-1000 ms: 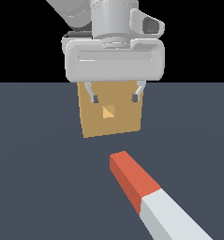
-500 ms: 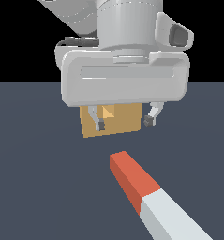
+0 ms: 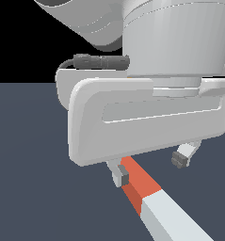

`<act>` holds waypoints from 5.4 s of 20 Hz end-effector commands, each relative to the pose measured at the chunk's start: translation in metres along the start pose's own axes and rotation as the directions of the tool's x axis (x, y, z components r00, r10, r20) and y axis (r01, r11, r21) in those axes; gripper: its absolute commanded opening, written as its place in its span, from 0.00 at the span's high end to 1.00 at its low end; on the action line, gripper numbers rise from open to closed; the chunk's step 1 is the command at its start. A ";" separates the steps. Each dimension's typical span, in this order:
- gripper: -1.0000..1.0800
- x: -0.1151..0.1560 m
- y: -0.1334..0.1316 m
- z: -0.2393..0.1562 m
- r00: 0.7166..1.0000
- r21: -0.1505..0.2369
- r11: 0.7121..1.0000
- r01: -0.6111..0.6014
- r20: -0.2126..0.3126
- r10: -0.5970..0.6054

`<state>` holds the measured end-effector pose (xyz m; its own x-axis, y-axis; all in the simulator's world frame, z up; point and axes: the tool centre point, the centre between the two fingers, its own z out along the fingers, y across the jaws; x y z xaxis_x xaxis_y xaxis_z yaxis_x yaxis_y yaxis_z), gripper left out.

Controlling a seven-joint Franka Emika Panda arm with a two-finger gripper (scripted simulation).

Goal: Insert the peg into the horizontal hole in a box.

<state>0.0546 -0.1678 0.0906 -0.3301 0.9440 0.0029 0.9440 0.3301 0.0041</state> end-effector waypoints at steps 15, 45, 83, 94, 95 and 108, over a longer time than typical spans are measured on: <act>0.04 -0.049 0.012 0.022 0.996 0.004 0.996 0.087 0.003 -0.087; 1.00 -0.048 0.012 0.071 0.996 0.004 0.996 0.085 0.003 -0.085; 1.00 0.105 0.023 0.006 1.000 0.004 1.000 -0.031 0.003 0.031; 1.00 0.120 0.025 0.002 0.999 0.007 0.999 -0.041 0.002 0.041; 1.00 0.120 0.026 0.001 0.999 0.006 0.999 -0.041 0.002 0.041; 1.00 0.130 0.029 0.000 0.999 0.005 0.999 -0.043 0.003 0.043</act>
<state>0.0387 -0.0408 0.0892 -0.2880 0.9576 0.0012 0.9576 0.2880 -0.0045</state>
